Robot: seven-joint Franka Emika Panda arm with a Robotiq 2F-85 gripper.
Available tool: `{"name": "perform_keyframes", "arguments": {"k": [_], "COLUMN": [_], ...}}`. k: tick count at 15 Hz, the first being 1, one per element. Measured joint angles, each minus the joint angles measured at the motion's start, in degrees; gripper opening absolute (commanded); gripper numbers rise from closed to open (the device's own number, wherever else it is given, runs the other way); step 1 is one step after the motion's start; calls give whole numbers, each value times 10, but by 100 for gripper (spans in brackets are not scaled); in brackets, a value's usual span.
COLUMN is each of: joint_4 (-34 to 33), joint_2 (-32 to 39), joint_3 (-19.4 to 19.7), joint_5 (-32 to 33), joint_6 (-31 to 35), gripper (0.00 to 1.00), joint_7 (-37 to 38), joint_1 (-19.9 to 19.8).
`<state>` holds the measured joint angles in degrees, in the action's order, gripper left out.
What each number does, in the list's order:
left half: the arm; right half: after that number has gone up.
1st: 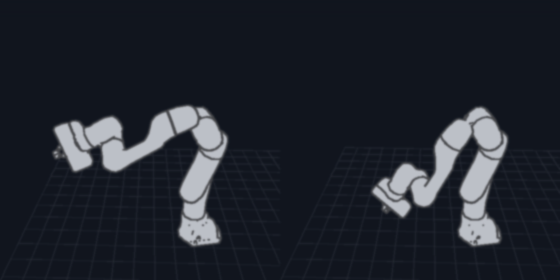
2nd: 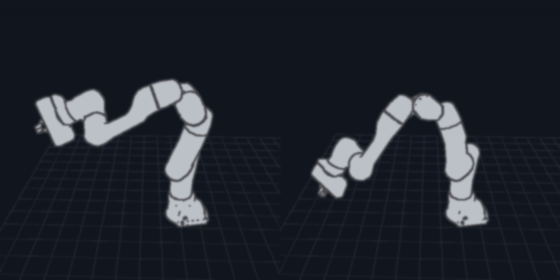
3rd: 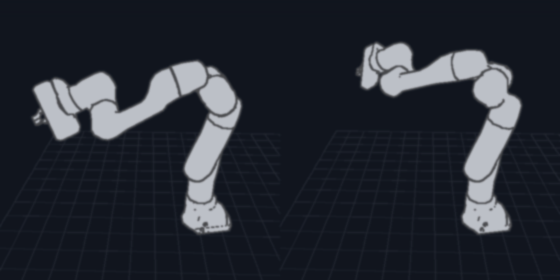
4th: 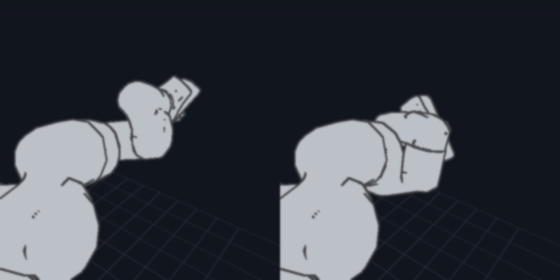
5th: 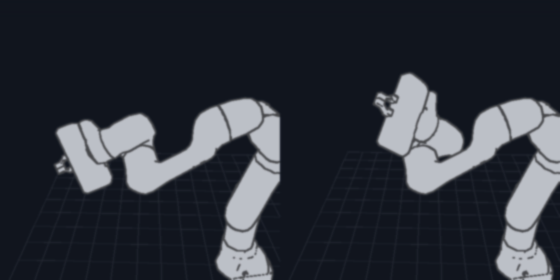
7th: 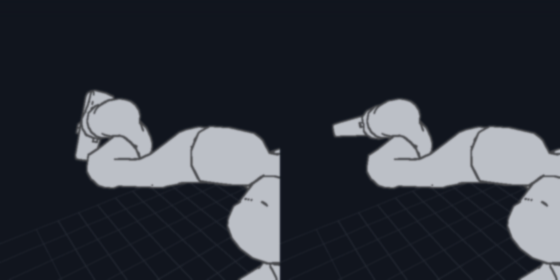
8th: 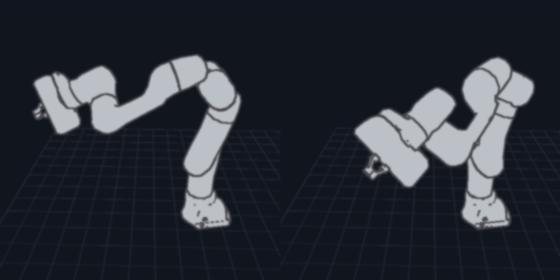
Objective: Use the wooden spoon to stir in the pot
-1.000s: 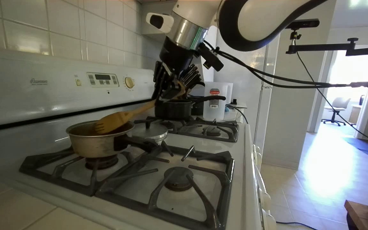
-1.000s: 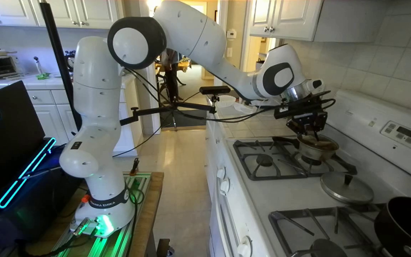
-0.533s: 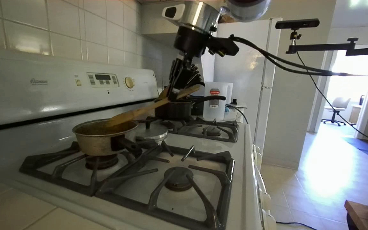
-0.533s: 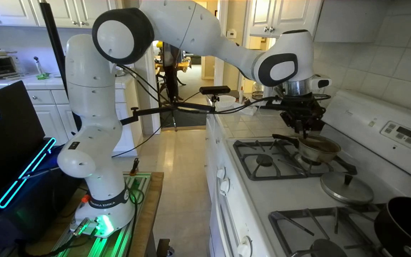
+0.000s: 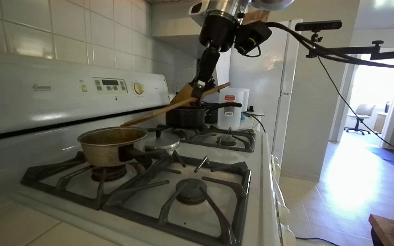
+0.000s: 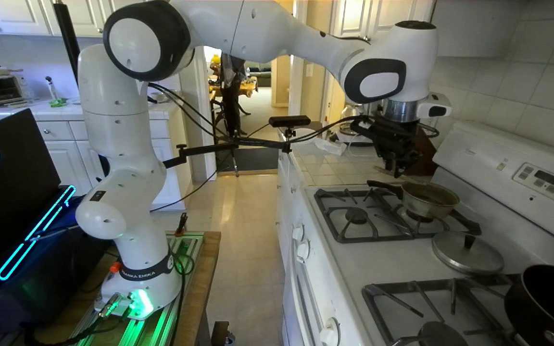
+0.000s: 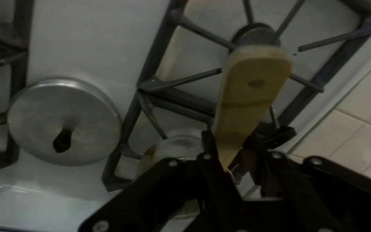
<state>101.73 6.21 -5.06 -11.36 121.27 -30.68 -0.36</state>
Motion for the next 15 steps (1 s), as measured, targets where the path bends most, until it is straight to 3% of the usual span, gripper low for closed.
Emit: {"name": "perform_keyframes", "arguments": {"k": [7, 11, 15], "joint_4": [63, 131, 219], "joint_2": [-90, -136, -183], "joint_3": [34, 47, 41], "joint_5": [-198, -229, -247], "joint_6": [-75, -92, -53], "gripper": [7, 7, 7], "joint_7": [0, -9, -37], "joint_1": [-5, 0, 32]}}
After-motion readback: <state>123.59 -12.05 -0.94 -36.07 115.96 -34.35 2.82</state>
